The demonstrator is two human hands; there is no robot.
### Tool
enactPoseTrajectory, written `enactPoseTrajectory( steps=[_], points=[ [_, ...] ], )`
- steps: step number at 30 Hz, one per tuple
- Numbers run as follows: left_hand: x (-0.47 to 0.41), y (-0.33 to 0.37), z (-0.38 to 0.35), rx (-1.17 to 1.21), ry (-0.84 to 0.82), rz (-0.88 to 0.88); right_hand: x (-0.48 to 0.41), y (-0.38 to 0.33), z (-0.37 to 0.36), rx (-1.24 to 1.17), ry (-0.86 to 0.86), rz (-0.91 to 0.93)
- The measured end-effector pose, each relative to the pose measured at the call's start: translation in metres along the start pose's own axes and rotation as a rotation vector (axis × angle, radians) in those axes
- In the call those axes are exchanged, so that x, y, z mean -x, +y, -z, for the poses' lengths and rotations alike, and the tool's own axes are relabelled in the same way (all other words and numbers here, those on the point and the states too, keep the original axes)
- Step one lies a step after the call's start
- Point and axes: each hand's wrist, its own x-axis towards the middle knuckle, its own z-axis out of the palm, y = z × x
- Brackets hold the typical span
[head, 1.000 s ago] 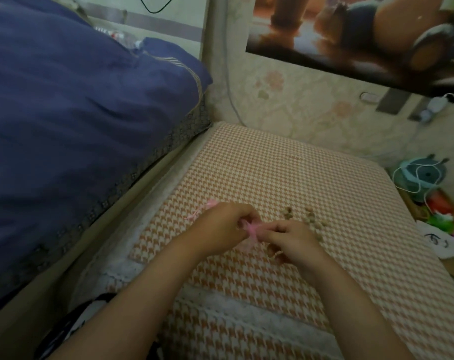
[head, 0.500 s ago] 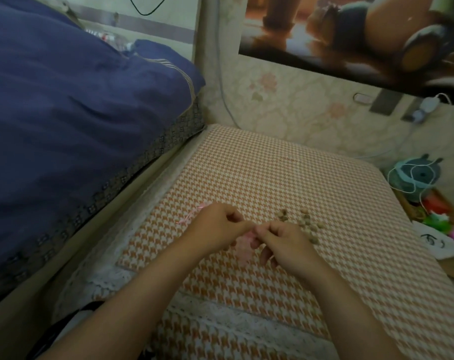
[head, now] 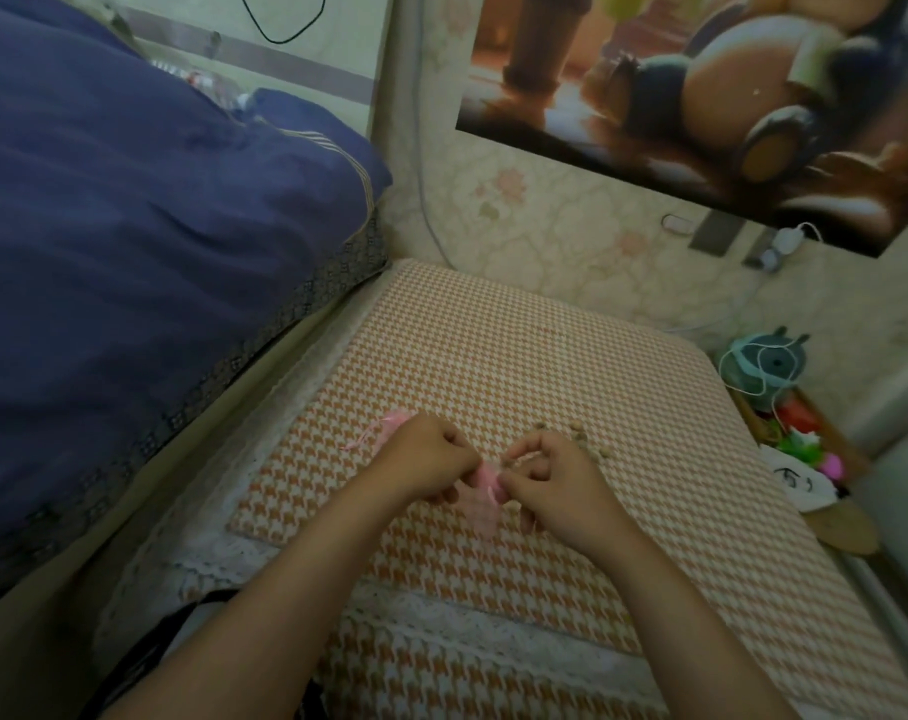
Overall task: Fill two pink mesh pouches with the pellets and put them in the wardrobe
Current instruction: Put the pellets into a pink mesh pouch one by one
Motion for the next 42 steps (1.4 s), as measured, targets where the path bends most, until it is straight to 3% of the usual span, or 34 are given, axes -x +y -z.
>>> enactPoseTrajectory(
  steps=[5,10,19,26,30,33,36,38,42],
  points=[
    [0.002,0.000,-0.006,-0.060,-0.011,-0.052,0.005,0.010,0.003,0.064,-0.051,0.061],
    [-0.006,-0.001,-0.015,-0.028,-0.071,-0.152,-0.006,0.015,0.009,0.341,-0.071,0.145],
    [-0.007,0.002,-0.015,0.140,-0.129,-0.095,-0.010,0.011,0.018,0.282,-0.160,0.263],
    [-0.009,-0.002,-0.020,-0.053,-0.187,-0.175,-0.015,0.019,0.026,0.465,-0.335,0.206],
    [-0.007,-0.001,-0.018,-0.057,-0.179,-0.179,-0.010,0.017,0.030,0.376,-0.317,0.232],
    [-0.007,-0.002,-0.013,-0.055,-0.287,-0.169,-0.007,0.020,0.036,0.287,-0.207,0.255],
    [-0.006,-0.005,-0.011,-0.159,-0.368,-0.301,-0.002,0.021,0.040,0.187,-0.171,0.273],
    [-0.006,-0.005,-0.007,-0.269,-0.391,-0.416,0.002,0.018,0.041,0.131,-0.227,0.257],
    [-0.002,-0.003,0.001,-0.345,-0.466,-0.462,0.008,0.014,0.042,0.082,-0.477,0.110]
  ],
)
